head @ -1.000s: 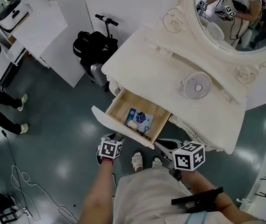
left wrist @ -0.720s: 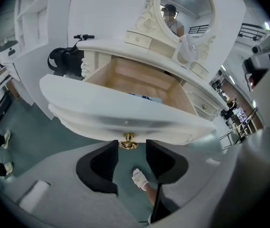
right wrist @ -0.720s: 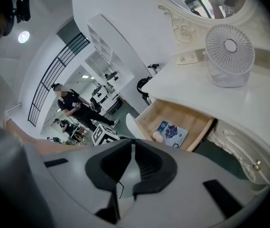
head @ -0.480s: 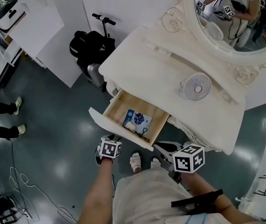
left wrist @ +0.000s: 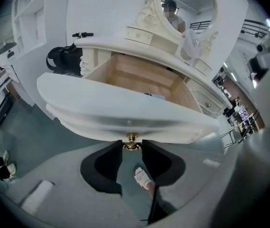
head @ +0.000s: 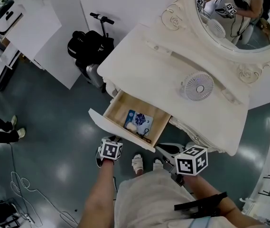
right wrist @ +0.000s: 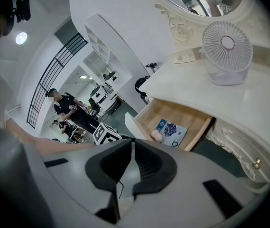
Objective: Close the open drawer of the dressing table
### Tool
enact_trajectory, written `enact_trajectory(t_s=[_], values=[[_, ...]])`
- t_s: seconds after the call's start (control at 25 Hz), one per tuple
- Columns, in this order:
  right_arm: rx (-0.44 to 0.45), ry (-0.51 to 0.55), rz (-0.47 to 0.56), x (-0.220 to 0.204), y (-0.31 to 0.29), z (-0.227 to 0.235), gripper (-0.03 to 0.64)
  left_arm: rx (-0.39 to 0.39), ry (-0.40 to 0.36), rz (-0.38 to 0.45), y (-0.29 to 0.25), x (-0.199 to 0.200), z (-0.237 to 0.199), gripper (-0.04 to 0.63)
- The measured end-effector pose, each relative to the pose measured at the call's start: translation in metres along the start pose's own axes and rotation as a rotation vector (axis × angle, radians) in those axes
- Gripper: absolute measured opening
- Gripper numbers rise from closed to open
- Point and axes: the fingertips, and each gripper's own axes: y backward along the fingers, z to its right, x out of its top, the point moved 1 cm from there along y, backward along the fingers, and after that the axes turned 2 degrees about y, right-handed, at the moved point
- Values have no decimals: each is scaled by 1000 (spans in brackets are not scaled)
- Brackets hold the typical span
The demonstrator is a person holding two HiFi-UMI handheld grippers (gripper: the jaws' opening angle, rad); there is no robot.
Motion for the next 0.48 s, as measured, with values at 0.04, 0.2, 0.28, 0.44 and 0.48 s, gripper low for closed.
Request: enact_trajectory(t_s=[0.04,0.2,0.28,0.44,0.48], values=[[-1,-1,0,0,0,1,18,-2,-2,3,-1,2,0,137],[-3,-10,0,0,1,5,18,-5,-2,2,-4,8,2,135],[-4,-15,1,0,1,6,18,-3,5,-3,-4,9,2,135],[-10,-25,4,0,4,9,18,-2,11,2,-6,17,4,133],[-12,-28,6,-1,4,10,18,-2,12,2,-7,18,5,133]])
